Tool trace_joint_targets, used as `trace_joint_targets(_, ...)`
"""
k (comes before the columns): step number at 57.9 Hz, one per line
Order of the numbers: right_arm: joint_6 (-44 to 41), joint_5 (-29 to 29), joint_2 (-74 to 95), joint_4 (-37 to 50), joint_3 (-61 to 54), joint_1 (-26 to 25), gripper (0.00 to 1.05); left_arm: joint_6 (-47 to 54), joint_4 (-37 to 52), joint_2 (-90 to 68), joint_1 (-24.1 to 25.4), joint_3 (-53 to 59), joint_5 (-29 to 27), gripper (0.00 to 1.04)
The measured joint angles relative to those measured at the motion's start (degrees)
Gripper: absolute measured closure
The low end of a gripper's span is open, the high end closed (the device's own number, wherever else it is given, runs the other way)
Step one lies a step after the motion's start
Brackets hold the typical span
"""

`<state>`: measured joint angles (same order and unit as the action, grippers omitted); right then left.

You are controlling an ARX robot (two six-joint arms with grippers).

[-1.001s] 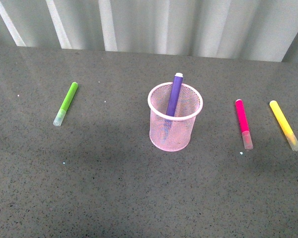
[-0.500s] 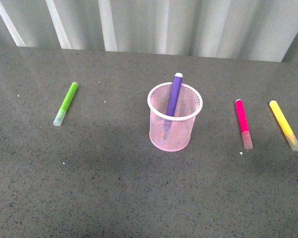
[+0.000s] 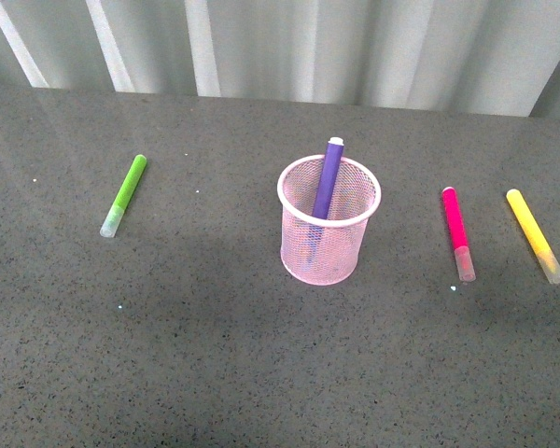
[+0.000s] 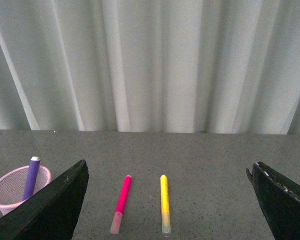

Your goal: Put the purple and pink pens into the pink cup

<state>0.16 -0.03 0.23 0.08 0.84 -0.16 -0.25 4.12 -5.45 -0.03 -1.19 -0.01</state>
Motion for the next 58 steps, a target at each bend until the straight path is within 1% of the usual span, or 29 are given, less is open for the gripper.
trace_joint_targets(2,0.02,0.02,0.0,0.0,0.0,0.0,0.07,0.0,-2.93,2.47,0.0,0.0,0.0,1.01)
trace_joint_targets(4,0.02,0.02,0.0,0.0,0.0,0.0,0.07,0.02,-3.69,4.11,0.0,0.0,0.0,1.01)
trace_joint_targets(23,0.0,0.02,0.0,0.0,0.0,0.0,0.07,-0.04,-4.04,5.22,0.0,0.0,0.0,1.0)
trace_joint_targets(27,0.0,0.02,0.0,0.0,0.0,0.0,0.07,0.0,-4.09,5.2,0.0,0.0,0.0,0.88)
trace_joint_targets(28,-0.17,1.07,0.24,0.63,-0.11,0.26,0.07,0.0,-4.09,5.2,0.0,0.0,0.0,0.85)
trace_joint_targets(30,-0.44,4.76,2.29,5.18,-0.26,0.46,0.07,0.0,-4.09,5.22,0.0,0.0,0.0,0.77)
trace_joint_targets(32,0.22,8.35,8.35,15.3,0.02,-0.61,0.07,0.0,-4.09,5.22,0.0,0.0,-0.02,0.72)
trace_joint_targets(33,0.72,8.74,12.48,20.59,0.35,-1.92,0.07,0.02,-4.09,5.22,0.0,0.0,-0.02,0.67)
trace_joint_targets(35,2.03,8.74,22.14,30.75,1.64,-4.74,0.07,0.0,-4.09,5.22,0.0,0.0,0.13,0.61)
trace_joint_targets(36,2.21,8.74,24.85,33.16,2.23,-5.42,0.07,0.0,-4.09,5.22,0.0,0.0,0.09,0.58)
trace_joint_targets(38,3.74,8.55,35.43,41.55,5.31,-7.61,0.07,0.02,-4.09,5.22,0.0,0.0,0.04,0.52)
trace_joint_targets(39,4.22,8.66,37.97,43.41,6.29,-8.0,0.07,0.0,-4.09,5.22,0.0,0.0,0.07,0.49)
trace_joint_targets(42,5.42,9.18,52.98,51.01,13.49,-8.92,0.07,0.0,-4.09,5.22,0.0,0.0,0.02,0.4)
trace_joint_targets(43,5.46,9.29,55.43,51.52,14.91,-8.92,0.07,0.0,-4.09,5.22,0.0,0.0,0.02,0.38)
trace_joint_targets(45,5.4,9.44,62.34,51.63,19.08,-8.9,0.07,0.0,-4.09,5.22,0.0,0.0,0.0,0.31)
trace_joint_targets(48,5.14,10.78,77.24,48.02,28.39,-8.26,0.07,0.0,-4.09,5.22,0.0,0.0,0.0,0.2)
trace_joint_targets(49,5.11,10.71,79.28,47.28,29.57,-8.13,0.07,0.0,-4.09,5.22,0.0,0.0,0.0,0.16)
trace_joint_targets(53,5.77,9.18,92.41,39.71,37.62,-7.26,0.07,0.02,-4.09,5.22,0.0,0.0,0.02,0.06)
trace_joint_targets(54,5.86,9.16,94.01,38.69,38.58,-7.08,0.07,0.04,-4.09,5.22,0.0,0.0,0.0,0.05)
trace_joint_targets(56,6.34,8.7,98.62,35.67,41.42,-6.49,0.07,0.02,-4.09,5.22,0.0,0.0,0.0,0.07)
trace_joint_targets(58,7.17,7.06,103.71,31.76,44.7,-5.57,0.07,0.02,-4.09,5.22,0.0,0.0,0.02,0.08)
